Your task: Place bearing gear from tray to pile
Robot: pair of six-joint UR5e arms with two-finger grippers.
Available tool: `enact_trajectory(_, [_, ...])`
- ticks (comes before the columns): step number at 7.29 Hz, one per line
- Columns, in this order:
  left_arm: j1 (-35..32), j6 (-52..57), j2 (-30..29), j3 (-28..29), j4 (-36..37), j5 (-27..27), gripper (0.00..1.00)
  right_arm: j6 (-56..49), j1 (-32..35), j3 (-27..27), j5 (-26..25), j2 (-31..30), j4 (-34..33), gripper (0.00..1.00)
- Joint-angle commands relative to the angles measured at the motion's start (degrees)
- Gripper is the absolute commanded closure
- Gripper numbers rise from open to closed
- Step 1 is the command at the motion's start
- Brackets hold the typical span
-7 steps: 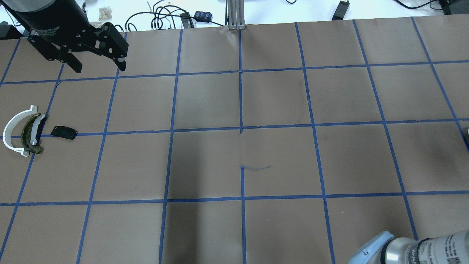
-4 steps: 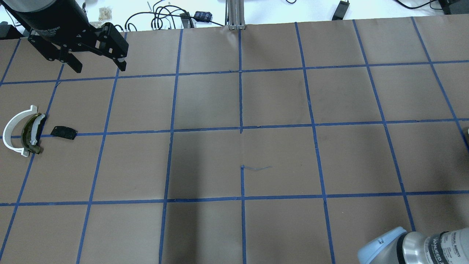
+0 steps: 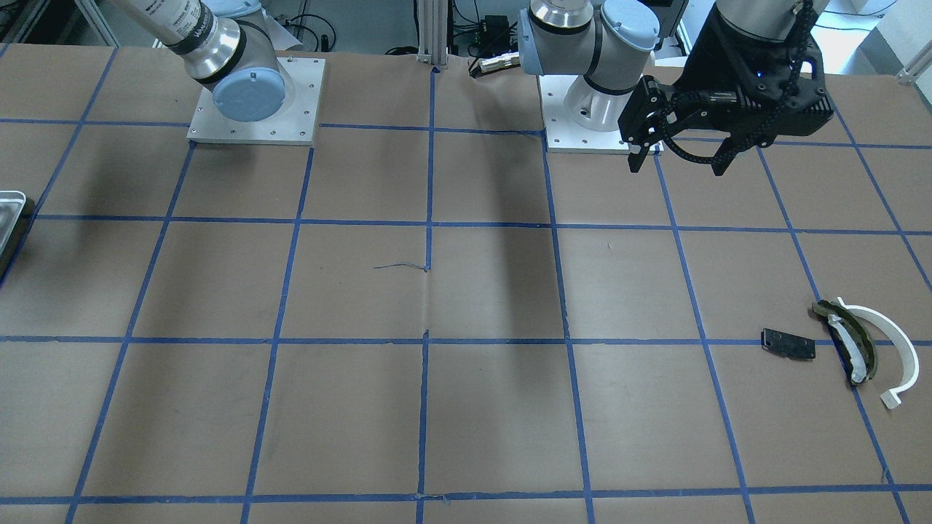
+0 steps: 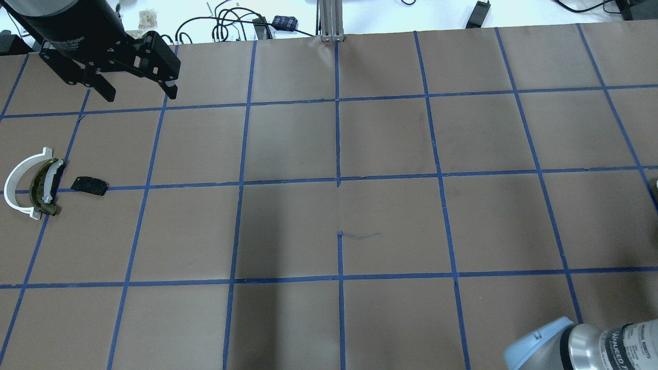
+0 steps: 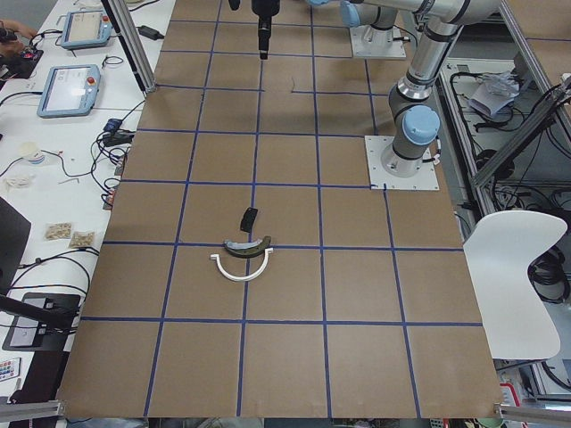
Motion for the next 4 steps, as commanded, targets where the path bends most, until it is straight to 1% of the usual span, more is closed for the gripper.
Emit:
enact_trajectory(1, [0.1, 0.0, 0.1, -0.1, 0.0, 0.0, 0.0, 0.2, -0.1, 0.6, -2.3, -0.1, -1.3, 0.52])
enact_trajectory(2, [0.1, 0.0, 0.0, 0.0, 0.0, -0.2, 0.0, 0.7, -0.1, 0.6, -4.6, -0.1, -0.9, 0.79])
enact_trajectory(3, [0.2, 0.1, 0.1, 0.0, 0.0, -0.1, 0.0, 0.8, -0.1, 0.7, -4.5, -0.2, -0.9, 0.91])
enact_trajectory(4, [0.2, 0.0, 0.1, 0.0, 0.0, -0.1, 0.0, 0.8, -0.1, 0.7, -4.6, -0.2, -0.7, 0.96])
